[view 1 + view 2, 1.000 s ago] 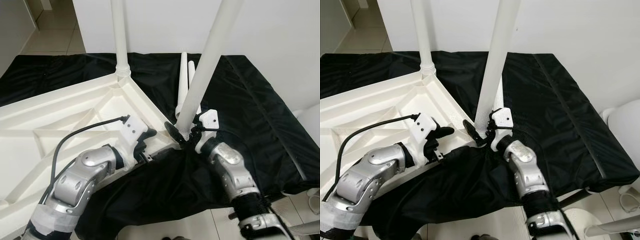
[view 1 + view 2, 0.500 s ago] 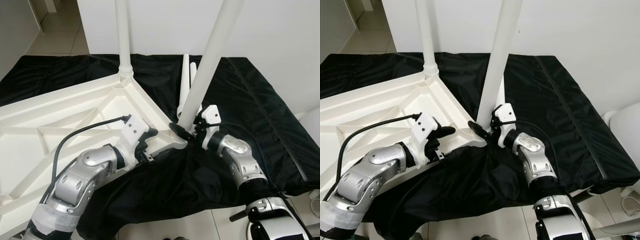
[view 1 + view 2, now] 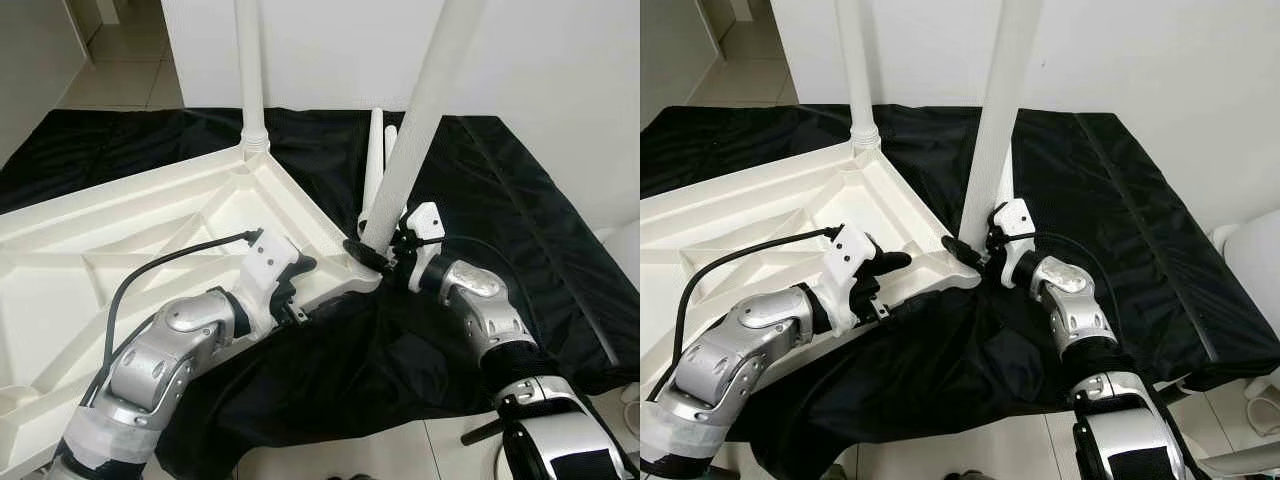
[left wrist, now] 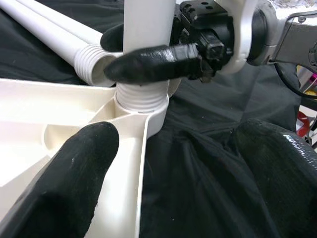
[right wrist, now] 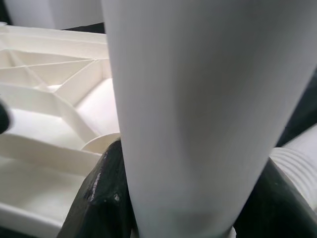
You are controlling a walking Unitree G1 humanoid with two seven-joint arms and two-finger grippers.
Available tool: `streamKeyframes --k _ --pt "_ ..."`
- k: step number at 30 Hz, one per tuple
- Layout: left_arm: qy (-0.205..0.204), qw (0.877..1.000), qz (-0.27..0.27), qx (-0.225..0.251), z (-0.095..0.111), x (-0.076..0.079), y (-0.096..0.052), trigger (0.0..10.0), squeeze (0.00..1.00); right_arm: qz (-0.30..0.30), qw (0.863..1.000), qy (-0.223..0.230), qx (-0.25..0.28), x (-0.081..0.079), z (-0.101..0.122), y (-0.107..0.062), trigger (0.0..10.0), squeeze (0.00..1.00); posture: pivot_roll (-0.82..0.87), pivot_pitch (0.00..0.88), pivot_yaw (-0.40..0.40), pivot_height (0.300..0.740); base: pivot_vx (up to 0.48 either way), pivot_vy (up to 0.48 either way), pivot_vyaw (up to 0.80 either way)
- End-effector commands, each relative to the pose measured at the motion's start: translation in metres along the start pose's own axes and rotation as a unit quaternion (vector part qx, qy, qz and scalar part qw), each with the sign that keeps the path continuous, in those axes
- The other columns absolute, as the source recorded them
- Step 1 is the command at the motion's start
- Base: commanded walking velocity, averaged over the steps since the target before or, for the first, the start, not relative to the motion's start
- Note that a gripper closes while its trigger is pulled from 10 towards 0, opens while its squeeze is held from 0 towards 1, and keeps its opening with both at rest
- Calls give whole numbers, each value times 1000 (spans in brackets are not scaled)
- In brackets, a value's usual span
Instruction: Building children table
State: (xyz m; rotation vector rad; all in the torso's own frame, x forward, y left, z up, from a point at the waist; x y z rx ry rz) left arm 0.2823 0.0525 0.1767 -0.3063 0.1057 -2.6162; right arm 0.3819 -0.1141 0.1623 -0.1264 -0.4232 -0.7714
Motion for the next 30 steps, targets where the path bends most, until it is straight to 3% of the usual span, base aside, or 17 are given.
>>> streamKeyframes --k 1,7,14,19,22,23,24,25,27,30 --pt "8 1000 10 7 3 0 0 10000 0 -44 998 32 -37 7 -15 -4 10000 0 72 87 -63 740 0 0 0" --pt "8 1000 9 7 3 1 0 10000 0 -77 994 55 -59 2 -20 1 10000 0 70 90 -64 740 0 0 0" --pt "6 1000 8 7 2 2 0 10000 0 -112 990 67 -55 -10 -15 10 10000 0 65 91 -70 740 0 0 0" --pt "5 1000 8 7 1 1 0 10000 0 -169 980 86 -53 -23 -6 17 10000 0 63 93 -78 740 0 0 0" --pt "6 1000 11 8 1 0 -1 10000 0 -234 964 109 -64 -30 -3 18 10000 0 59 94 -87 740 0 0 0" --pt "6 1000 11 8 1 0 -1 10000 0 -234 964 109 -64 -30 -3 18 10000 0 59 94 -87 740 0 0 0" --pt "5 1000 12 9 1 -1 -1 10000 0 -292 945 125 -78 -33 -4 13 10000 0 54 92 -90 740 0 0 0" --pt "5 1000 12 9 1 -1 -1 10000 0 -292 945 125 -78 -33 -4 13 10000 0 54 92 -90 740 0 0 0" --pt "5 1000 13 9 -1 0 -2 10000 0 -342 927 126 -84 -34 -3 4 10000 0 48 90 -91 740 0 0 0" --pt "4 1000 11 10 0 0 -1 10000 0 -355 920 136 -97 -41 -3 0 10000 0 43 86 -94 740 0 0 0"
Point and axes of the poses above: a point about 5 cm out from each wrist's last joint towards the gripper, its own y axis pointing out of the wrist towards the gripper, its own z axis along the axis of the wrist's last joint, x = y × z, the point moved 4 cm from there along y, pointing out of the wrist towards the gripper, and after that the axes turned 15 degrees about -y, right-handed, at the moved point
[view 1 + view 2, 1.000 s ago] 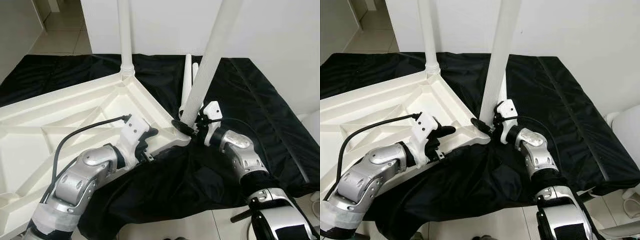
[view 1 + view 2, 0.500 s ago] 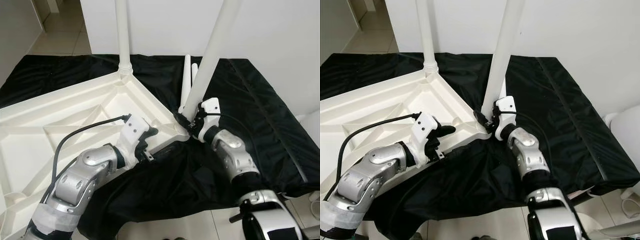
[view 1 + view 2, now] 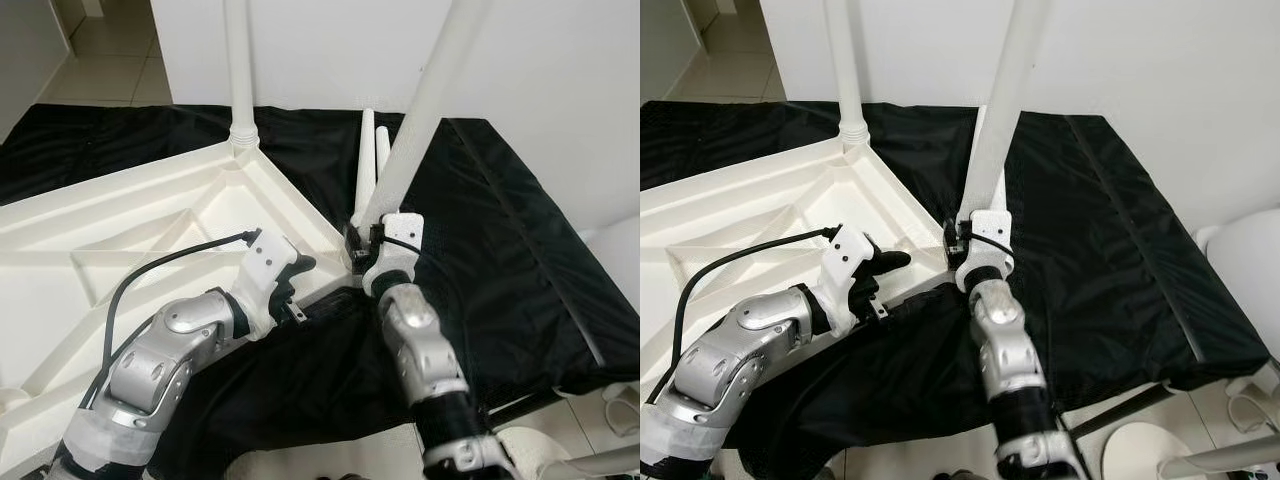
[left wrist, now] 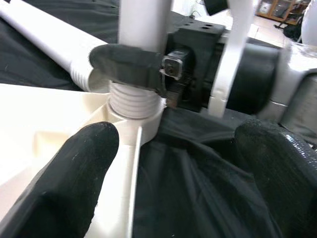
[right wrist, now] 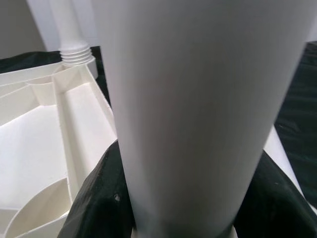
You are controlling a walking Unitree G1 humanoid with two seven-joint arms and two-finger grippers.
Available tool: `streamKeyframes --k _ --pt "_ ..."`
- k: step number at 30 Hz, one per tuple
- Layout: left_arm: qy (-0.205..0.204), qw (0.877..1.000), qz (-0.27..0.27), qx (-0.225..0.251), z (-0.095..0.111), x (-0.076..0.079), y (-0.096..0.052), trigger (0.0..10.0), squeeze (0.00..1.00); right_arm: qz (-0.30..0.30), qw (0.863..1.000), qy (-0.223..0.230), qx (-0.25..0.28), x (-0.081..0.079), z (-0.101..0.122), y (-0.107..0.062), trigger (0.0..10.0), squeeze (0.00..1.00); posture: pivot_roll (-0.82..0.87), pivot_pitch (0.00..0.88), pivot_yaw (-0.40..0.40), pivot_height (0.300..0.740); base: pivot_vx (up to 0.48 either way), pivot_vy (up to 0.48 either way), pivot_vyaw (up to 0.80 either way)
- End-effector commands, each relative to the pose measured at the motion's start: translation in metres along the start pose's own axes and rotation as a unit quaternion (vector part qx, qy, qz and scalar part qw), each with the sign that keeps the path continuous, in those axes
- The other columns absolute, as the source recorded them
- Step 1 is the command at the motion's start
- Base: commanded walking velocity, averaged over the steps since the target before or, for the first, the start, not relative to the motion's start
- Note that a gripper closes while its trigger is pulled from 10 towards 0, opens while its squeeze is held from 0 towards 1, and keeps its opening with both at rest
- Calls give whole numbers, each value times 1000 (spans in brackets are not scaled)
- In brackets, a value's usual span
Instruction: Building children table
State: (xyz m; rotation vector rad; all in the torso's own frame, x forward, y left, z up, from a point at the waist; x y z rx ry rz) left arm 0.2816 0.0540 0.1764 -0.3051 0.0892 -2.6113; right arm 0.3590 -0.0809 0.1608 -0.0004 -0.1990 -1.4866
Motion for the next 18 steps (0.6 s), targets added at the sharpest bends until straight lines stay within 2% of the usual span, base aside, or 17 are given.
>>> streamKeyframes --k 1,5,9,10,11,13,18 --pt "6 1000 8 5 1 -1 1 10000 0 -14 999 16 -41 1 -17 -11 10000 0 39 83 -91 740 0 0 0" --pt "6 1000 8 6 2 -1 0 10000 0 -1 999 12 -36 -3 -16 -15 10000 0 37 84 -87 740 0 0 0" --pt "15 1000 17 6 4 -7 -1 10000 0 1 1000 6 -27 2 -15 -21 10000 0 38 81 -83 740 0 0 0" --pt "19 1000 20 6 4 -8 -1 10000 0 4 1000 17 -17 4 -13 -22 10000 431 40 80 -79 740 0 0 0" --pt "21 1000 21 6 5 -8 -2 10000 0 8 1000 21 -4 6 -9 -23 10000 1000 40 79 -77 740 0 0 0" --pt "24 999 23 6 4 -9 -2 10000 0 13 1000 24 9 7 -5 -25 10000 1000 39 75 -74 740 0 0 0" --pt "27 999 22 5 4 -9 0 10000 0 18 1000 4 18 21 0 -22 10000 1000 41 74 -74 740 0 0 0"
Point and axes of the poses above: a point about 5 cm out from each wrist's last joint towards the gripper, its own y axis pointing out of the wrist towards the gripper, its own z axis along the axis of the wrist's last joint, x = y × z, the point moved 4 cm from there along y, pointing out of the wrist towards the gripper, and after that the axes turned 15 degrees about -y, right-handed, at the moved point
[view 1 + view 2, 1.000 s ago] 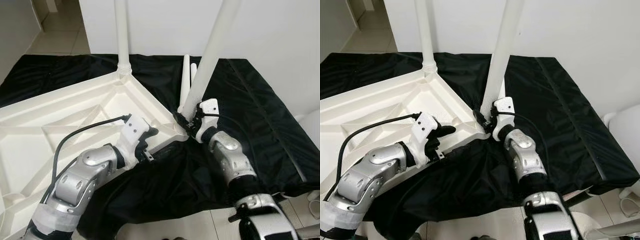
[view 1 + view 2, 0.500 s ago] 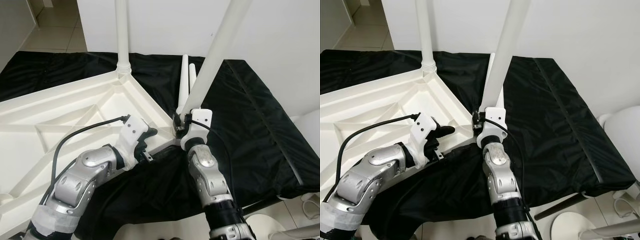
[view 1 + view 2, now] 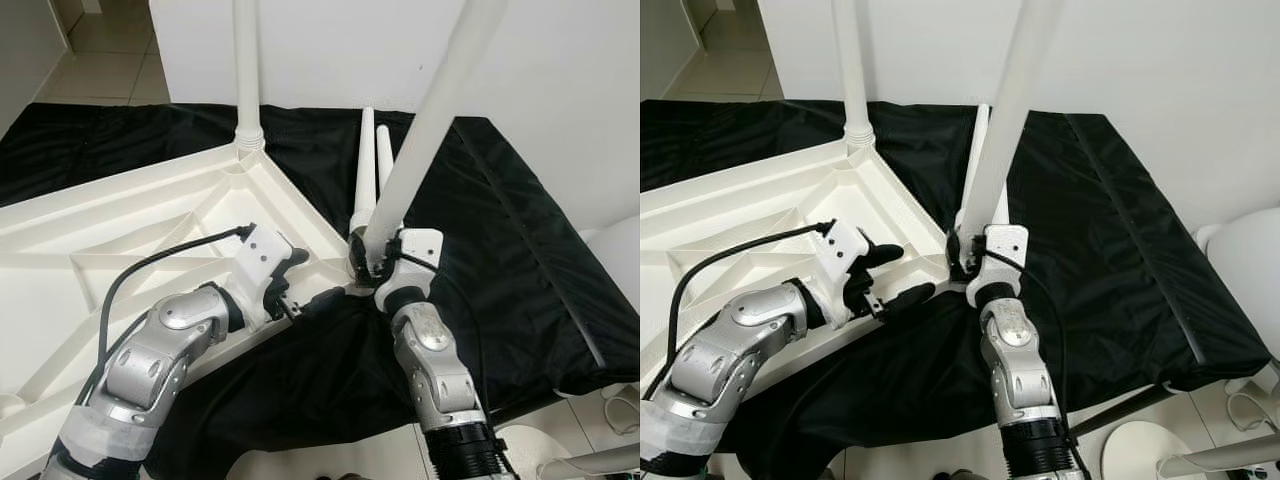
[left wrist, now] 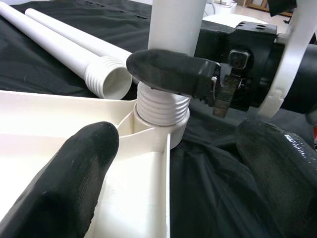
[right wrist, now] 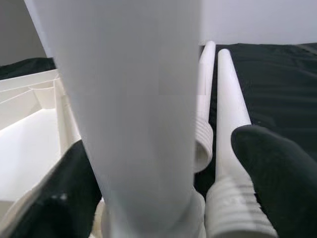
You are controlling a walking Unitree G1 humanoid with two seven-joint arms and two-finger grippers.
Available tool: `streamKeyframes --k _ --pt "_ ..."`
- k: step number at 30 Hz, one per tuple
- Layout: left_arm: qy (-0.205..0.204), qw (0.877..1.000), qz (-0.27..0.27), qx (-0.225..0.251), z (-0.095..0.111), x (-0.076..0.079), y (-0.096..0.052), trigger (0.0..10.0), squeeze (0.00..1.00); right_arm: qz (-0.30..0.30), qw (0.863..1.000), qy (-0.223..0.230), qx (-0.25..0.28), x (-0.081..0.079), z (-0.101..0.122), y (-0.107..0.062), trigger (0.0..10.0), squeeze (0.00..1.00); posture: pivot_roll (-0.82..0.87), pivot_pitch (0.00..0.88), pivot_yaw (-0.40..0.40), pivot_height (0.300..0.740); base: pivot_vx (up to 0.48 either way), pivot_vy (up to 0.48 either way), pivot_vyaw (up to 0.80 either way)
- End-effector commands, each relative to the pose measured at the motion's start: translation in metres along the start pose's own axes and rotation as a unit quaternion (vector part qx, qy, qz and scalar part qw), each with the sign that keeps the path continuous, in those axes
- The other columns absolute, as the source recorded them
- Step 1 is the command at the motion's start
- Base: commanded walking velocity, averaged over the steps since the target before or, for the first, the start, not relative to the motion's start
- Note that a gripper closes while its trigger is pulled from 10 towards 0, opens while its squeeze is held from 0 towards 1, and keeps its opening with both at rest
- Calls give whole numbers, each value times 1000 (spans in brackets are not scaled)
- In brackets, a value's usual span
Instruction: Building children table
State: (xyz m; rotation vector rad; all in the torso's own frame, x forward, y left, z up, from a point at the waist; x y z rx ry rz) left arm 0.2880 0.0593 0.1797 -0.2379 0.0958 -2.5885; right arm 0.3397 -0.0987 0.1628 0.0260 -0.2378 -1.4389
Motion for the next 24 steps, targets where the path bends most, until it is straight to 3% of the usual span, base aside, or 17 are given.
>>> streamKeyframes --k 1,2,4,5,8,11,13,15,24 --pt "5 1000 7 2 0 -1 3 10000 0 11 1000 5 -2 9 -2 0 10000 776 41 74 -77 740 0 0 0" --pt "5 1000 8 3 1 -1 3 10000 0 28 1000 5 0 12 -2 1 10000 86 41 72 -78 740 0 0 0" --pt "6 1000 8 4 1 -2 4 10000 0 39 999 6 2 13 -1 2 10000 86 41 72 -78 740 0 0 0" --pt "5 1000 9 7 1 -1 4 10000 0 65 998 3 7 13 -1 3 10000 0 41 67 -80 740 0 0 0" --pt "5 1000 14 12 2 -1 7 10000 0 116 993 -6 13 14 -2 5 10000 0 39 61 -80 740 0 0 0" --pt "6 1000 25 17 3 -4 12 10000 0 182 982 -44 30 13 -1 9 10000 0 36 53 -75 740 0 0 0" --pt "6 999 26 18 4 -4 13 10000 0 191 980 -48 30 12 -1 10 10000 0 36 53 -75 740 0 0 0" --pt "3 1000 22 14 3 -3 16 10000 0 270 958 -89 30 9 -5 16 10000 0 39 51 -71 740 0 0 0" --pt "6 1000 23 20 7 -4 17 10000 0 326 938 -114 28 8 -7 28 10000 0 55 49 -66 740 0 0 0"
Point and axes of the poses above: a point about 5 cm out from each wrist's last joint towards the gripper, its own y axis pointing out of the wrist towards the gripper, its own z axis along the axis of the wrist's last joint, x = y × z, the point moved 4 cm from there along y, pointing out of the wrist towards the gripper, and after that the axes turned 15 degrees about -y, right-handed, at the moved point
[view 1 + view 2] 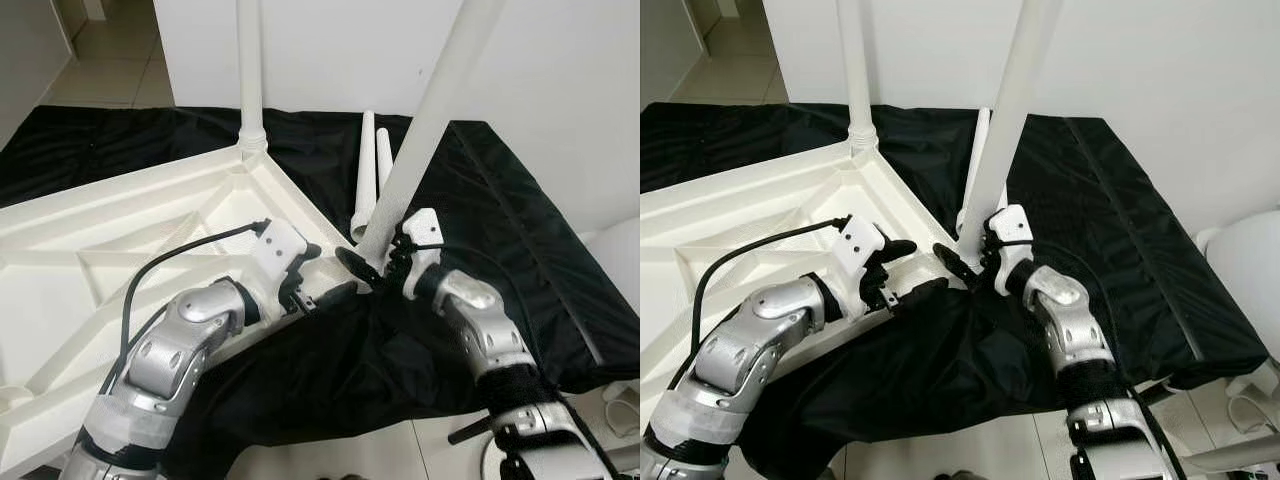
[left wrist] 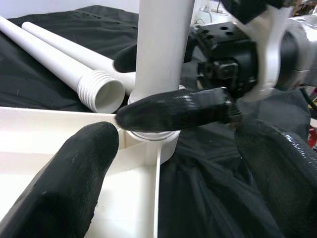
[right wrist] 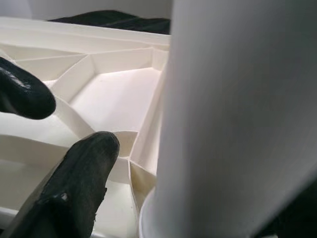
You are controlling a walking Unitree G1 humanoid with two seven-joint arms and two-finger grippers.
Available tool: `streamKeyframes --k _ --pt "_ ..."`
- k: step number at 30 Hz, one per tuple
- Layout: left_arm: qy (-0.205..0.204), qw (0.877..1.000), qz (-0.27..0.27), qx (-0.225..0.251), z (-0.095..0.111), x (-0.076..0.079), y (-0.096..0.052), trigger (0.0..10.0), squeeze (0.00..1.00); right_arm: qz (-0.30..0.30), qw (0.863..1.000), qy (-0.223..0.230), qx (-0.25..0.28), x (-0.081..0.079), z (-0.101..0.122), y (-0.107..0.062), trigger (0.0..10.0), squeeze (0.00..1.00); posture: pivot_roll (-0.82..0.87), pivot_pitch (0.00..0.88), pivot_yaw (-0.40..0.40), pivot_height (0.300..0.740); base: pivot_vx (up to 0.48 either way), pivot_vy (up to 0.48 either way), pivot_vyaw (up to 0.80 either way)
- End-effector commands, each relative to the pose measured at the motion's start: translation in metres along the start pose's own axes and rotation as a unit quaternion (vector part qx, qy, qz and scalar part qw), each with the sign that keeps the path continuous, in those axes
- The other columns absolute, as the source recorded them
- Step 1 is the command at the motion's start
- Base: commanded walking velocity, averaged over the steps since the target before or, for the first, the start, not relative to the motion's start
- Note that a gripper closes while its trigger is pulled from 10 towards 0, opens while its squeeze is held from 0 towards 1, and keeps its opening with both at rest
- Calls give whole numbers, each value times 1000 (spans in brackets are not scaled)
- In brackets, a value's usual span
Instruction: Building children table
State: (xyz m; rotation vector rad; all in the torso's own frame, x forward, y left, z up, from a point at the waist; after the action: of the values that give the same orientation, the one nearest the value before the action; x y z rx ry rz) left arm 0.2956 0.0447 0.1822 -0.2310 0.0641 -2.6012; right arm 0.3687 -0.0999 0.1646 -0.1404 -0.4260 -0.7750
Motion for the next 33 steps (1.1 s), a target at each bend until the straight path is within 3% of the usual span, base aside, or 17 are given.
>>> streamKeyframes --k 1,2,3,4,5,6,18,19,27,33 --pt "7 999 30 9 3 -5 1 10000 0 8 1000 -7 -10 3 -5 -1 9216 0 62 47 -66 740 0 0 0" --pt "7 999 30 9 3 -5 1 10000 0 8 1000 -7 -10 3 -5 -1 9216 0 62 47 -66 740 0 0 0" --pt "6 999 29 10 4 -5 2 10000 0 10 1000 -6 -12 4 -7 0 4353 0 64 47 -66 740 0 0 0" --pt "7 999 29 12 4 -5 2 10000 0 14 1000 -3 -10 5 -8 1 3529 0 64 47 -66 740 0 0 0" --pt "7 999 29 12 4 -5 2 10000 0 14 1000 -3 -10 5 -8 1 3529 0 64 47 -66 740 0 0 0" --pt "7 999 29 12 5 -5 2 10000 0 16 1000 0 -11 5 -10 1 0 0 68 46 -63 740 0 0 0" --pt "9 999 29 11 8 -8 1 10000 0 11 999 30 -25 5 -25 -6 0 0 65 52 -48 740 0 0 0" --pt "9 999 29 11 8 -9 1 10000 0 0 999 39 -21 5 -24 -5 10000 0 61 53 -48 740 0 0 0" --pt "10 999 28 11 8 -9 1 10000 0 -43 997 64 -15 8 -19 -2 10000 0 53 57 -49 740 0 0 0" --pt "5 1000 28 13 6 -9 2 10000 0 -128 989 71 -22 4 -11 4 10000 0 41 59 -59 740 0 0 0"
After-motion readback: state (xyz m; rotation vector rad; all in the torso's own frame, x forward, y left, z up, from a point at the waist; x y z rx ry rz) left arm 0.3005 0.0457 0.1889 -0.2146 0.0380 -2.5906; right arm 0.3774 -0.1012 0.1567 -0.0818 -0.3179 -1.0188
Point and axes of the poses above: a point about 5 cm out from each wrist's last joint towards the gripper, its own y axis pointing out of the wrist towards the gripper, its own z axis along the axis of the wrist's last joint, x = y × z, the point moved 4 cm from there along y, pointing out of the wrist towards the gripper, and after that the axes turned 15 degrees about -y, right-handed, at the moved point
